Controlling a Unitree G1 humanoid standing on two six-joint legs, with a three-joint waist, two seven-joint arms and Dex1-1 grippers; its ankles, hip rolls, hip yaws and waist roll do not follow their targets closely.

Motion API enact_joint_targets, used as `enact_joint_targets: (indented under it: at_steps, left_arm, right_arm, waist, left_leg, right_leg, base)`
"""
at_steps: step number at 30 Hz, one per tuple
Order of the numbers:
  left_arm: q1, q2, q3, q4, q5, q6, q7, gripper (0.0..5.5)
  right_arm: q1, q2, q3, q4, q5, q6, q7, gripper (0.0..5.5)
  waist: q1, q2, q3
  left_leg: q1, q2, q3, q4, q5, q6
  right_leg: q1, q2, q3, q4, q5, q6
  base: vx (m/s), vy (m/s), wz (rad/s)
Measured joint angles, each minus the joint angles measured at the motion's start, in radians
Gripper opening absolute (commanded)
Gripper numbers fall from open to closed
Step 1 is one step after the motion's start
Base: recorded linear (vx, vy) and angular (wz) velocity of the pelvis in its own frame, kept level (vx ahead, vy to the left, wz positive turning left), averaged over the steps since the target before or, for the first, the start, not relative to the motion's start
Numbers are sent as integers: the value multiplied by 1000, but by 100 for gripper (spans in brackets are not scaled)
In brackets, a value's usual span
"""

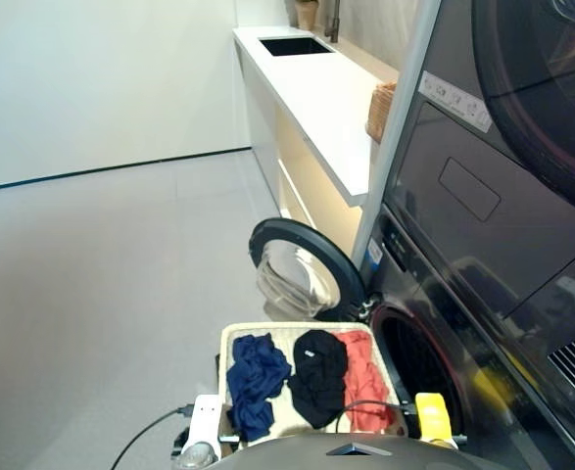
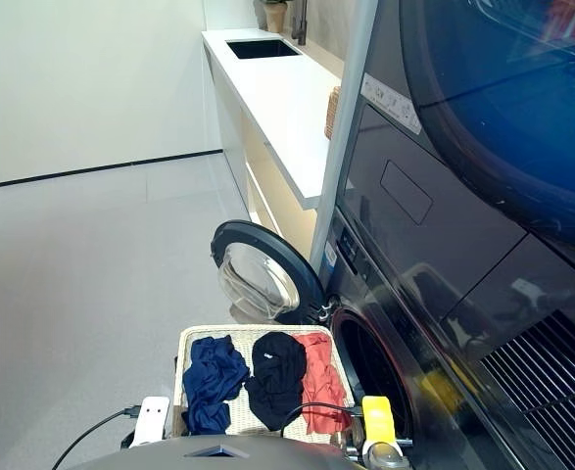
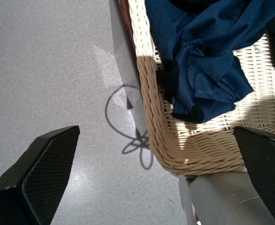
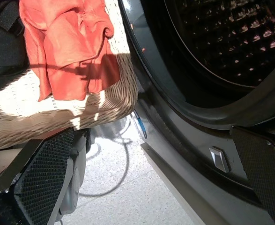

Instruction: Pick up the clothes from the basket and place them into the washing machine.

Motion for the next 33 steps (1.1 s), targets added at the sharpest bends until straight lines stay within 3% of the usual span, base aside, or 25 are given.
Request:
enact_joint_targets:
  at_steps: [20, 30, 33]
  left_arm:
    - [-2, 0, -11, -5, 1, -1, -16, 550]
    - [-45, 23, -149, -48, 117, -4, -21, 550]
    - [-65, 27, -160, -68, 151, -10, -31, 550]
  right_arm:
    - [-1, -1, 1, 0, 0, 0, 2, 550]
    - [-16, -13, 58, -22, 0, -1, 6, 550]
    - [-38, -14, 92, -40, -2, -3, 17, 550]
  waist:
    - [0, 0, 2]
    - [-1, 3, 8]
    - [-2, 6, 15]
  left_leg:
    - [-2, 0, 0, 0, 0, 0]
    - [-12, 0, 1, 0, 1, -1]
    - [-24, 1, 1, 0, 3, -2]
  right_leg:
    - [-1, 0, -1, -1, -2, 3]
    - [-12, 0, -1, 1, -2, 2]
    - [-24, 1, -1, 1, 1, 0]
  base:
    - [0, 0, 0]
    - [0, 0, 0]
    - [-17, 3, 3]
